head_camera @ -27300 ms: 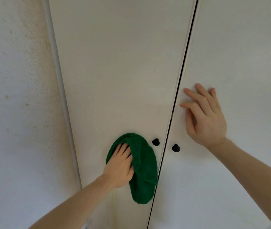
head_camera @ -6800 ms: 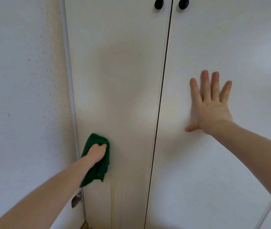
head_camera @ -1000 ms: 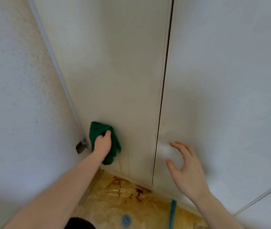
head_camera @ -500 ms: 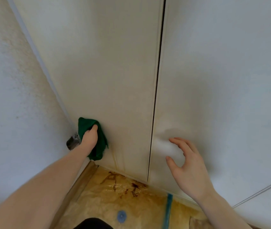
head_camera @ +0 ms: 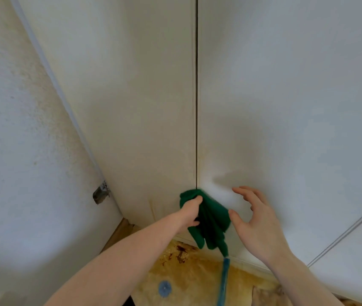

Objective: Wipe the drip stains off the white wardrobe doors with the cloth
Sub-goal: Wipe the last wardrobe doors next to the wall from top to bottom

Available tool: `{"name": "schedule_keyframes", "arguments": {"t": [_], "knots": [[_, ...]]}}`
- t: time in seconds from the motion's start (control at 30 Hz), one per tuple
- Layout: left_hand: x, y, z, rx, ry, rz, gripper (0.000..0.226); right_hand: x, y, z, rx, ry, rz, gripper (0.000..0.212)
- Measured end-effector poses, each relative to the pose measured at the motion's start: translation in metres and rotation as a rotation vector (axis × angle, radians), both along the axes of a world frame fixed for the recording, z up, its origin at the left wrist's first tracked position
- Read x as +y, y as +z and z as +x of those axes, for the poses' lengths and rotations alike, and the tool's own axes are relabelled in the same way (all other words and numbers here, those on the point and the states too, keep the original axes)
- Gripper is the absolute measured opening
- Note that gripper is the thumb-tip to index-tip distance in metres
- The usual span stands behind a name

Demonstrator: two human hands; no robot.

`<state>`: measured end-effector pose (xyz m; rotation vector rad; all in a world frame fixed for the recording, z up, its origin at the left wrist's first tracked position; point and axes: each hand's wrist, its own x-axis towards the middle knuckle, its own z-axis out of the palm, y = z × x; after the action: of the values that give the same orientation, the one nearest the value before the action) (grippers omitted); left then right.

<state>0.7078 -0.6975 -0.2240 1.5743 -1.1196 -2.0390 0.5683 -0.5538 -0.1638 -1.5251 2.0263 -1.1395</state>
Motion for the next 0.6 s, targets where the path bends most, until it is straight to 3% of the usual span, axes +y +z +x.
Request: {"name": "schedule_keyframes", "arguments": {"t": [0.1, 0.23, 0.6], "knots": [[0.015, 0.006, -0.008, 0.048, -0.026, -0.014, 0.049, 0.0, 0.001, -0.001, -0.022, -0.019, -0.002, 0.047], [0.005, 0.009, 0.002, 0.104, 0.142, -0.037, 0.054, -0.003, 0.002, 0.001, -0.034, -0.023, -0.011, 0.047], [-0.082, -0.002, 0.104, -0.147, 0.589, -0.377, 0.06, -0.027, -0.009, 0.019, -0.035, 0.021, -0.012, 0.047]]}}
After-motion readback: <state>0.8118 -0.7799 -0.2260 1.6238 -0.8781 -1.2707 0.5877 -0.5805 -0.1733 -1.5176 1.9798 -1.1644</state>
